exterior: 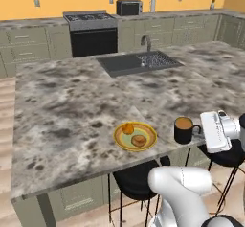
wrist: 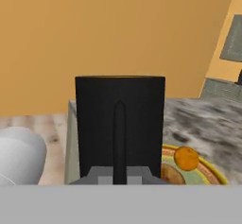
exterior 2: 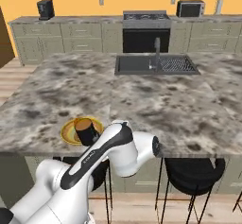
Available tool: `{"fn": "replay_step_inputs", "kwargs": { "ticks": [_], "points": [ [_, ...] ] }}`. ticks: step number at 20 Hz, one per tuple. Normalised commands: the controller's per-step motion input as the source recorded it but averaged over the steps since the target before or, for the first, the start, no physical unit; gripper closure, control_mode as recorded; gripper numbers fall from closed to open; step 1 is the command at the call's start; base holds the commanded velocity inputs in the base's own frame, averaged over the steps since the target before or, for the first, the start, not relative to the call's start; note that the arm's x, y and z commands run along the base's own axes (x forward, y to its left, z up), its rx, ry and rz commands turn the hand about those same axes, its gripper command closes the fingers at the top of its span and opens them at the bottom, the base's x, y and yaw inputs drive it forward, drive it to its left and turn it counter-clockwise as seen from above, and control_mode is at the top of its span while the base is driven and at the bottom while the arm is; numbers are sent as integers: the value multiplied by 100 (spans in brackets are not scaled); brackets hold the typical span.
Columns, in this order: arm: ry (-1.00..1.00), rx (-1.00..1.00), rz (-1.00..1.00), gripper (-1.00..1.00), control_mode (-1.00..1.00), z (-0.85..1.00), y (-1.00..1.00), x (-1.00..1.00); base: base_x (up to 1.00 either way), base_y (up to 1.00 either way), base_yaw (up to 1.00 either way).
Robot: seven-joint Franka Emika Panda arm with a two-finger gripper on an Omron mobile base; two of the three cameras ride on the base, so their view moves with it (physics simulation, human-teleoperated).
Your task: Pick up the brewed coffee from the coffee machine and place it next to the breakfast plate on the dining counter.
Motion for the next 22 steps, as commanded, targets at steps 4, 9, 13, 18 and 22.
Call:
{"fn": "replay_step_inputs", "kwargs": {
  "ticks": [4, 9, 13, 18, 22],
  "points": [
    [0, 0, 0, 100, 100, 0, 0, 0, 85, -38, 67],
    [0, 0, 1, 100, -100, -3, -7, 5, 60, -36, 41],
    [0, 0, 0, 100, -100, -18, -38, 41, 0, 0, 0],
    [0, 0, 0, 100, -100, -26, -46, 56, 0, 0, 0],
    [0, 1, -3, 100, -100, -32, -45, 74, 0, 0, 0]
  ]
}}
